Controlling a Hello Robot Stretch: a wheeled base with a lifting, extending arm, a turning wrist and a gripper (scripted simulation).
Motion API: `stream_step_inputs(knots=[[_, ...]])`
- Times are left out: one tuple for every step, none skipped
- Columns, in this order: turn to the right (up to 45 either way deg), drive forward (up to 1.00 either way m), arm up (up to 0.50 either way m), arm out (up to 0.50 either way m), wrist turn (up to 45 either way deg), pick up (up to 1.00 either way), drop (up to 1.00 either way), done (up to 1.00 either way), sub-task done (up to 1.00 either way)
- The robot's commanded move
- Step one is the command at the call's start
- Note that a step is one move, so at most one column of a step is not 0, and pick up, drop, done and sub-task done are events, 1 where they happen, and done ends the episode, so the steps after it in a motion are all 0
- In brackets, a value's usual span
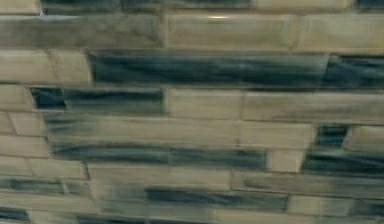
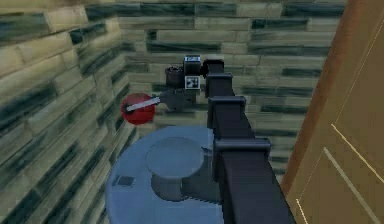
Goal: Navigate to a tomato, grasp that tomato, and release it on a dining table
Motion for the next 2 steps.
stream_step_inputs(knots=[[0.0,0.00,0.00,0.00,39.0,0.00,0.00,0.00,0.00],[0.0,0.00,-0.30,0.00,0.0,0.00,0.00,0.00,0.00]])
